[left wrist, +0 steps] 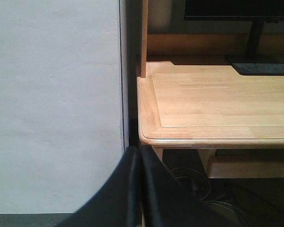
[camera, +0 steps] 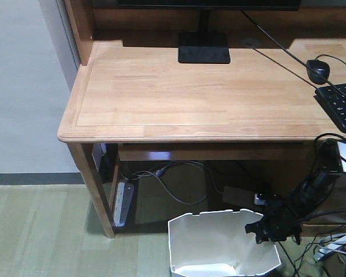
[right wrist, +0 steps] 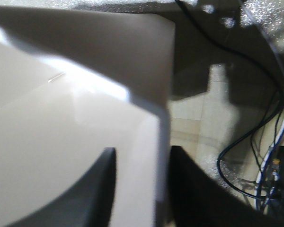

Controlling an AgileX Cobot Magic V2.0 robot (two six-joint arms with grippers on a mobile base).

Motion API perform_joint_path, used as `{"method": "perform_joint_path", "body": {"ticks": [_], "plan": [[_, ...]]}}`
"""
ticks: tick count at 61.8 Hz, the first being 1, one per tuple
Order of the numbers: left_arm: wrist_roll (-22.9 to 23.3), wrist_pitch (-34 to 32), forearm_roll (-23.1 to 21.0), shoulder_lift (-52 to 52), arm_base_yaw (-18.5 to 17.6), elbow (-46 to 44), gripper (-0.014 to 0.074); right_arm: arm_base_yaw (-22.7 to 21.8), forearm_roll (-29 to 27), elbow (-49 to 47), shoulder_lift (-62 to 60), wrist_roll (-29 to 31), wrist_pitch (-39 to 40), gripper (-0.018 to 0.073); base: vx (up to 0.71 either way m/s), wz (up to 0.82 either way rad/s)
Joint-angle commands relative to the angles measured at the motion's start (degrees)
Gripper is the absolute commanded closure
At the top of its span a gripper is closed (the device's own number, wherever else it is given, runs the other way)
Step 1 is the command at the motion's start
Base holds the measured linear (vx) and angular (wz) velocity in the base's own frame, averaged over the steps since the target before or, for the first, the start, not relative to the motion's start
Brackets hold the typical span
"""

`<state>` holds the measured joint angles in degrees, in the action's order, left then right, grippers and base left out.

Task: Move trash bin to bedside with robot
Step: 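Grasp the bin rim with the right gripper and lift it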

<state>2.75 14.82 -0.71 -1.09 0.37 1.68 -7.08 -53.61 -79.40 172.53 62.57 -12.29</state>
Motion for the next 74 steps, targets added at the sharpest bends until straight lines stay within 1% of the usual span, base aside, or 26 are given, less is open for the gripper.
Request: {"method": "perform_joint_path", "body": {"ticks": [1, 7, 19, 27, 29, 37, 40, 41, 42, 43, 44, 48, 49, 52, 55, 60, 65, 74], "plan": [[0.5, -3.7, -0.2, -0.6, -0.1, 1.7, 0.0602, -0.2, 1.1, -0.1, -2.6, 0.8, -5.6, 0.0451, 0.00, 0.00], [0.5, -3.7, -0.2, -0.6, -0.1, 1.7, 0.0602, -0.2, 1.2, -0.1, -3.0, 0.9, -6.6, 0.0578, 0.00, 0.00], [0.5, -3.7, -0.2, -0.6, -0.1, 1.7, 0.0602, -0.2, 0.6, -0.1, -5.5, 1.5, -7.8, 0.0571, 0.00, 0.00], [0.5, -3.7, -0.2, -0.6, -0.1, 1.7, 0.0602, -0.2, -3.6, 0.3, -7.6, 4.8, -10.9, 0.0569, 0.00, 0.00], [0.5, -3.7, -0.2, -0.6, -0.1, 1.7, 0.0602, -0.2, -4.8, 0.7, -8.0, 6.1, -11.6, 0.0569, 0.00, 0.00], [0.5, -3.7, -0.2, -0.6, -0.1, 1.7, 0.0602, -0.2, -15.9, 4.4, -10.8, 15.3, -12.9, 0.0569, 0.00, 0.00], [0.5, -3.7, -0.2, -0.6, -0.1, 1.7, 0.0602, -0.2, -20.0, 6.4, -12.3, 19.8, -12.7, 0.0569, 0.00, 0.00], [0.5, -3.7, -0.2, -0.6, -0.1, 1.7, 0.0602, -0.2, -21.5, 7.4, -12.7, 22.2, -12.6, 0.0569, 0.00, 0.00], [0.5, -3.7, -0.2, -0.6, -0.1, 1.7, 0.0602, -0.2, -22.9, 7.7, -12.9, 23.0, -12.7, 0.0569, 0.00, 0.00], [0.5, -3.7, -0.2, -0.6, -0.1, 1.7, 0.0602, -0.2, -24.4, 8.6, -13.6, 25.4, -13.0, 0.0569, 0.00, 0.00], [0.5, -3.7, -0.2, -0.6, -0.1, 1.7, 0.0602, -0.2, -25.7, 9.0, -14.1, 26.2, -13.1, 0.0569, 0.00, 0.00], [0.5, -3.7, -0.2, -0.6, -0.1, 1.7, 0.0602, -0.2, -31.5, 12.0, -16.2, 33.1, -14.5, 0.0568, 0.00, 0.00], [0.5, -3.7, -0.2, -0.6, -0.1, 1.7, 0.0602, -0.2, -32.1, 12.0, -16.4, 33.1, -14.6, 0.0568, 0.00, 0.00], [0.5, -3.7, -0.2, -0.6, -0.1, 1.7, 0.0602, -0.2, -35.8, 14.2, -18.1, 36.7, -15.4, 0.0568, 0.00, 0.00], [0.5, -3.7, -0.2, -0.6, -0.1, 1.7, 0.0602, -0.2, -38.3, 16.3, -19.6, 38.4, -15.5, 0.0568, 0.00, 0.00], [0.5, -3.7, -0.2, -0.6, -0.1, 1.7, 0.0602, -0.2, -39.7, 18.9, -22.1, 40.0, -15.2, 0.0566, 0.00, 0.00], [0.5, -3.7, -0.2, -0.6, -0.1, 1.7, 0.0602, -0.2, -39.5, 21.9, -25.1, 41.1, -14.5, 0.0567, 0.00, 0.00], [0.5, -3.7, -0.2, -0.6, -0.1, 1.7, 0.0602, -0.3, -39.2, 26.1, -30.9, 41.4, -11.5, 0.0565, 0.00, 0.00]]}}
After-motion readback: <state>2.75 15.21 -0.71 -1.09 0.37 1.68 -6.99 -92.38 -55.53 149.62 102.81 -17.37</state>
